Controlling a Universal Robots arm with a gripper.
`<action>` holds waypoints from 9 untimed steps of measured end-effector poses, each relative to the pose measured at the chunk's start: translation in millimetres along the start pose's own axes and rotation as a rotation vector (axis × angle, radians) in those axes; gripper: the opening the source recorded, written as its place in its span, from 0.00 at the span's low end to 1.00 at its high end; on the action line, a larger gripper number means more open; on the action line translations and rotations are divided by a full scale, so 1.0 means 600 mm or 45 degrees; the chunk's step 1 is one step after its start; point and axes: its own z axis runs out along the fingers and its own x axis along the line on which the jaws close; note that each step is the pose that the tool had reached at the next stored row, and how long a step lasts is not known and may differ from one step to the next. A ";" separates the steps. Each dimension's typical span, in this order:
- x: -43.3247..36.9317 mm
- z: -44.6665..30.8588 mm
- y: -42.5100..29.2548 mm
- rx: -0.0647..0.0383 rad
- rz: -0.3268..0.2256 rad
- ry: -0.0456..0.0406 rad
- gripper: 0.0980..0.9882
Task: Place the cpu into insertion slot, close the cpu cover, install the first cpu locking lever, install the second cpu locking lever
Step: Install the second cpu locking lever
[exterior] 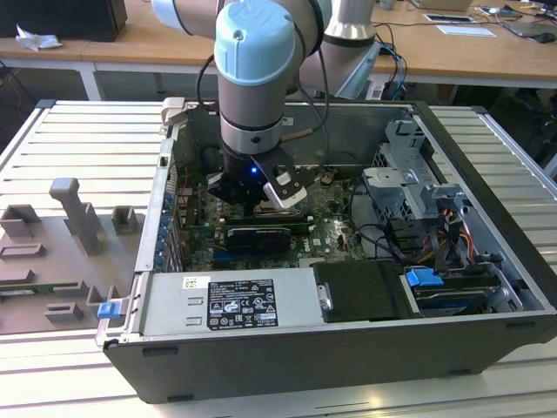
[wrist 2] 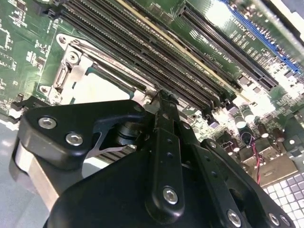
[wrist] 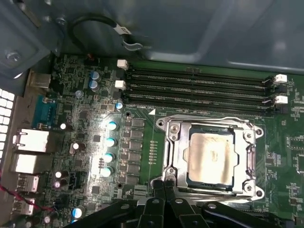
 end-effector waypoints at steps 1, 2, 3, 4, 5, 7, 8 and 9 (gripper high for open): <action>0.001 0.001 -0.001 -0.003 0.000 -0.001 0.01; 0.002 0.001 -0.001 -0.005 0.000 -0.001 0.01; 0.003 0.001 -0.001 -0.008 0.000 -0.002 0.01; 0.003 0.001 -0.001 -0.010 0.000 -0.002 0.01; 0.003 0.002 -0.001 -0.017 0.000 -0.002 0.01; 0.004 0.004 -0.002 -0.028 0.000 -0.004 0.01; 0.004 0.005 -0.002 -0.031 -0.001 -0.005 0.01; 0.004 0.008 -0.002 -0.037 -0.001 -0.007 0.01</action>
